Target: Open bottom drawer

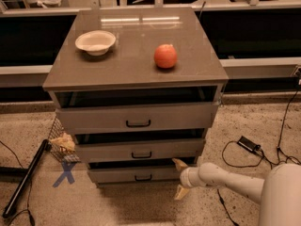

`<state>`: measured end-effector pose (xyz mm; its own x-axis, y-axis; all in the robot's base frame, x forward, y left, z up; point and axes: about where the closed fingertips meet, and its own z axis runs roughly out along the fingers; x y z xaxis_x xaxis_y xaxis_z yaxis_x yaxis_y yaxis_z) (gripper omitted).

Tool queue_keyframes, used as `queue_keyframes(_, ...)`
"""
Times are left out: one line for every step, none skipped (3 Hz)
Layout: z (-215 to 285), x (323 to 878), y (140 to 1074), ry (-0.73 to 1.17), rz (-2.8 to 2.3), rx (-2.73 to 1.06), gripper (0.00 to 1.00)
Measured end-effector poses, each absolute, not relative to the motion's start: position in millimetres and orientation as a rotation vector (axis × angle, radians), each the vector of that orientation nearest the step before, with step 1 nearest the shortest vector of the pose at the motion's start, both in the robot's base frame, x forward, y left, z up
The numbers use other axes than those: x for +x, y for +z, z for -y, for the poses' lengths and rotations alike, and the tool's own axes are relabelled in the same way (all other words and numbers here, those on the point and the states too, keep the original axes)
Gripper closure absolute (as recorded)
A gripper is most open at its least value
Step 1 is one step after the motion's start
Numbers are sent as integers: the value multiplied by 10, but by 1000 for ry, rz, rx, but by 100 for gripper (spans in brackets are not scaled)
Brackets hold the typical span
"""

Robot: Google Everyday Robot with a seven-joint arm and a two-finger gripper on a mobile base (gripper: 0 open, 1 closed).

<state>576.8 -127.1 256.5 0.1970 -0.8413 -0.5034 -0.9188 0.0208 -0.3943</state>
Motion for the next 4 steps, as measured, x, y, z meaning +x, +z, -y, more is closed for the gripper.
queue_keyframes(1301,5760,2508,152,-1649,-1826,0)
queue_keyframes(1328,5760,2423,111,-1670,-1870,0)
queue_keyframes(1372,5855,2323,34,-1675,-1926,0)
queue_keyframes(1389,5947,2191,19,-1666,-1944,0)
